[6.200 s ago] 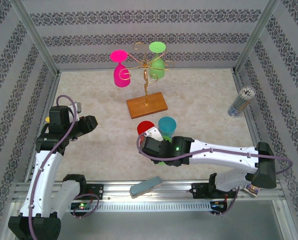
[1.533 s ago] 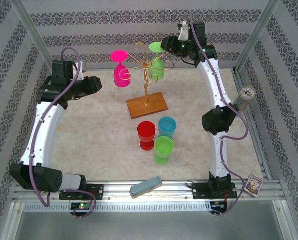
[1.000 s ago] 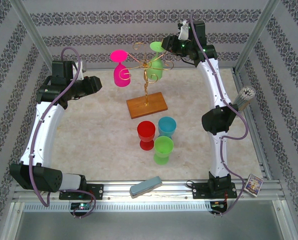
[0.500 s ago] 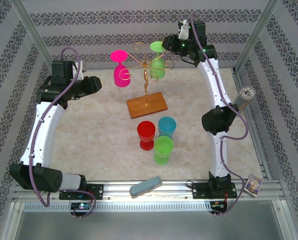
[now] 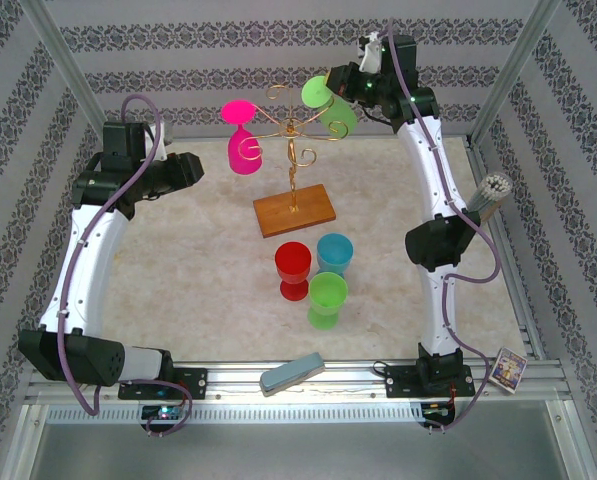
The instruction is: Take the wine glass off the wine glass rack
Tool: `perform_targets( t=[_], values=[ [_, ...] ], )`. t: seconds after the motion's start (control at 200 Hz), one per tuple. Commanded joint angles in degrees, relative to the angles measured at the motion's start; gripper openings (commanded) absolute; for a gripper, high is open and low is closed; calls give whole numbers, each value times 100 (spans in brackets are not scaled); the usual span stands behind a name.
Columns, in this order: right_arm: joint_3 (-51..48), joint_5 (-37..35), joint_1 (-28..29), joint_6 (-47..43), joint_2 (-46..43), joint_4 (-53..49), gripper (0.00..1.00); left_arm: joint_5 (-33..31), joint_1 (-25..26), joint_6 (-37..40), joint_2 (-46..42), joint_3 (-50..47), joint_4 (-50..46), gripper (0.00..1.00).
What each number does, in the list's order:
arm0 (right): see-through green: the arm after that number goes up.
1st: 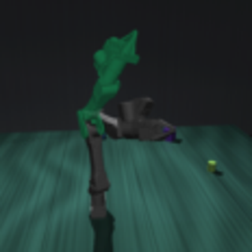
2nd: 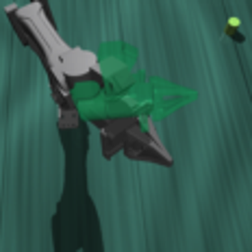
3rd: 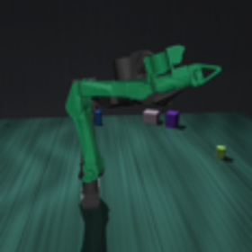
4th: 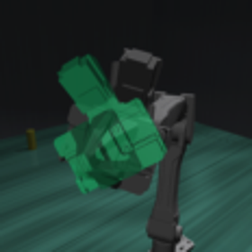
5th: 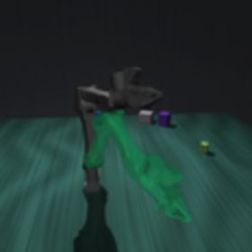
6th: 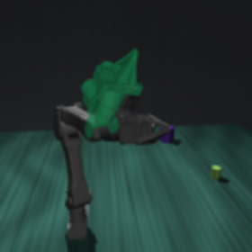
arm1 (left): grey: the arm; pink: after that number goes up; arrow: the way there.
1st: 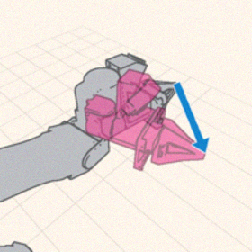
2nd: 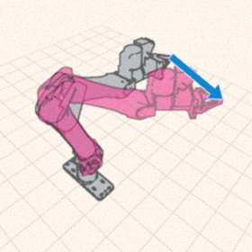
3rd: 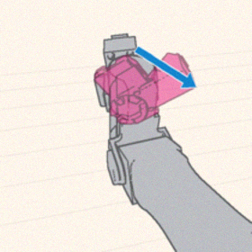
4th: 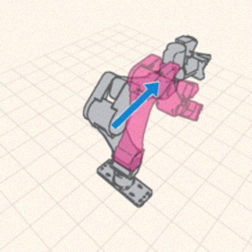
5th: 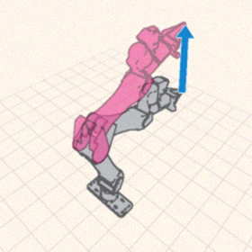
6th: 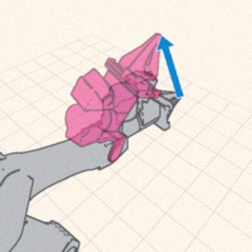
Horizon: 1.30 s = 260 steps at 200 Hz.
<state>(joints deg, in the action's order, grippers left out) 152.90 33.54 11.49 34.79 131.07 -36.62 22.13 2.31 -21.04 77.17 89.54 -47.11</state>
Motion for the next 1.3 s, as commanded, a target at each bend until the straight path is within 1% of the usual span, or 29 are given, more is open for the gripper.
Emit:
perform_targets(
  t=[0.0,0.664,1.294],
  values=[
    [109,63,-5,74,-158,-47,0,-68,59,-31,-175,-54,150,42],
    [109,392,2,761,-166,155,0,-90,59,-14,-285,-122,154,43],
    [-345,221,-38,765,-579,164,0,-115,59,38,-359,-182,142,43]
  ],
)
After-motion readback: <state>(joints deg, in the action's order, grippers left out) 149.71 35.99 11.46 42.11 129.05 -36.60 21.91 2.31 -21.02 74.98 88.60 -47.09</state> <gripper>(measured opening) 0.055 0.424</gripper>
